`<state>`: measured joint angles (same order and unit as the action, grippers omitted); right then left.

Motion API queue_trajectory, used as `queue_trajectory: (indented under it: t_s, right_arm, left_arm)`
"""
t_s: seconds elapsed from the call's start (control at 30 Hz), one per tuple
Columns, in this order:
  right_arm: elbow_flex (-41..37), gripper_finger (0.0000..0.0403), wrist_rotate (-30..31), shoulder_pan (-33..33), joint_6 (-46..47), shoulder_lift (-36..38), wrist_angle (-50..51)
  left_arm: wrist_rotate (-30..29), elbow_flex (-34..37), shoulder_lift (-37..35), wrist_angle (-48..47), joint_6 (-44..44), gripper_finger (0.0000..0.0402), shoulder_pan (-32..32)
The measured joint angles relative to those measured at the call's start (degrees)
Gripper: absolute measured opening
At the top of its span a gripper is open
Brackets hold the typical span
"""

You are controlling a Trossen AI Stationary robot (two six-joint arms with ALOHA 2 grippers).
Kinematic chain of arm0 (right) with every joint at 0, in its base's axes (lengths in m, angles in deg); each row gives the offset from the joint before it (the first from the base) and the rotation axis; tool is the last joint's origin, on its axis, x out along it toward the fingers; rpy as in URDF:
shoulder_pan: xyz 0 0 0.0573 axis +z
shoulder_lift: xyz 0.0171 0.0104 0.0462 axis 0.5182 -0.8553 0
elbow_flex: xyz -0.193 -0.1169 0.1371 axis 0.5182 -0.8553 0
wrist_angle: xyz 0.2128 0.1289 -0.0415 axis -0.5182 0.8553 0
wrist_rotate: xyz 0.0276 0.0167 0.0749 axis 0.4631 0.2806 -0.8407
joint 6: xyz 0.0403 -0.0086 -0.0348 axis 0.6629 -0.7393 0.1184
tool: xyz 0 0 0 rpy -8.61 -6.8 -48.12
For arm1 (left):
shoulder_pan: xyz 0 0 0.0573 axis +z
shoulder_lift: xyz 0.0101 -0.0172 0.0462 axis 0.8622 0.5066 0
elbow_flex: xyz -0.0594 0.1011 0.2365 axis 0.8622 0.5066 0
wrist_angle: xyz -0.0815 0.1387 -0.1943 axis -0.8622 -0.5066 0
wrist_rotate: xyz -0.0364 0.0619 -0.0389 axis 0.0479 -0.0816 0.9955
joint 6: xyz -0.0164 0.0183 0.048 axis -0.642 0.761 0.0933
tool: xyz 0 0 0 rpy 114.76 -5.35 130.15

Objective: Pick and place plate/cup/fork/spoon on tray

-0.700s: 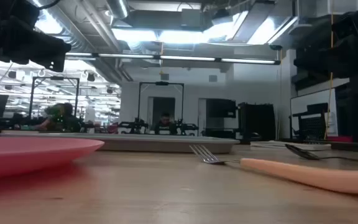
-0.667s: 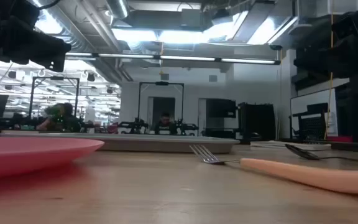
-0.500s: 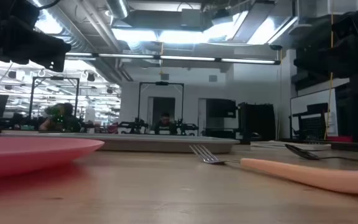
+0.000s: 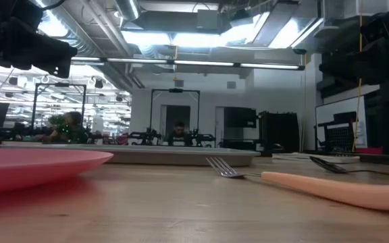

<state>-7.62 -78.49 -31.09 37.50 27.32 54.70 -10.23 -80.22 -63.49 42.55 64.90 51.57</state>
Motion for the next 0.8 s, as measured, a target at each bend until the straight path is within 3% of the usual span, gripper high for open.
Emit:
queue_trajectory:
  t_s: [0.4, 0.67, 0.8]
  right_arm:
    - [0.0, 0.0099, 1.2, -0.1, -1.9, 0.0, -1.3]
    - [0.0, 0.0099, 0.1, -0.1, 26.2, -0.1, -7.9]
    - [0.0, 0.0099, 2.3, -0.1, 32.9, -0.1, -16.2]
  left_arm:
    - [0.0, 0.0, 0.0, 0.0, 0.0, 0.0069, 0.0]
    - [-0.8, 0.1, 0.0, 0.9, -0.1, 0.0069, 0.0]
    - [0.1, 0.1, 0.0, 5.2, -4.3, 0.0069, 0.0]
